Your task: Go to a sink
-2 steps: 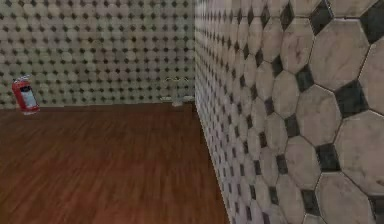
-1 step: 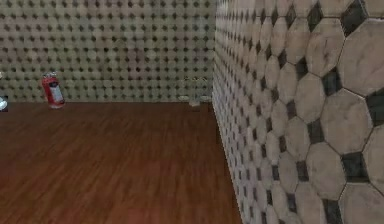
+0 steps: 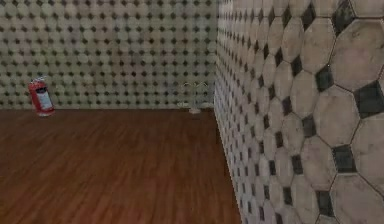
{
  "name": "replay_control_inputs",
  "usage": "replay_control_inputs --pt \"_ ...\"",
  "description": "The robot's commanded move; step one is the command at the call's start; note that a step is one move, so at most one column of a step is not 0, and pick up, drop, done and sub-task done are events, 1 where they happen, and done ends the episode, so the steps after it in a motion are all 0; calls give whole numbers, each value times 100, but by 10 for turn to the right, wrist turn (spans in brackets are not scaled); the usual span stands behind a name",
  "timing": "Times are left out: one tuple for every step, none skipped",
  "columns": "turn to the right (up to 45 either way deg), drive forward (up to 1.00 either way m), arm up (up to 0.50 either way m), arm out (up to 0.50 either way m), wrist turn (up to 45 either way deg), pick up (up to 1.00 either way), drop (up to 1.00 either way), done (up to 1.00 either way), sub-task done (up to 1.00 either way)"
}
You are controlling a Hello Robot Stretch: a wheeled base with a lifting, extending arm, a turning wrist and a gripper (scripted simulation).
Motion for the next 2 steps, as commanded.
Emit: replay_control_inputs --pt "-450 0 0 0 0 0 0 0 0" --pt "-180 0 0 0 0 0 0 0 0"
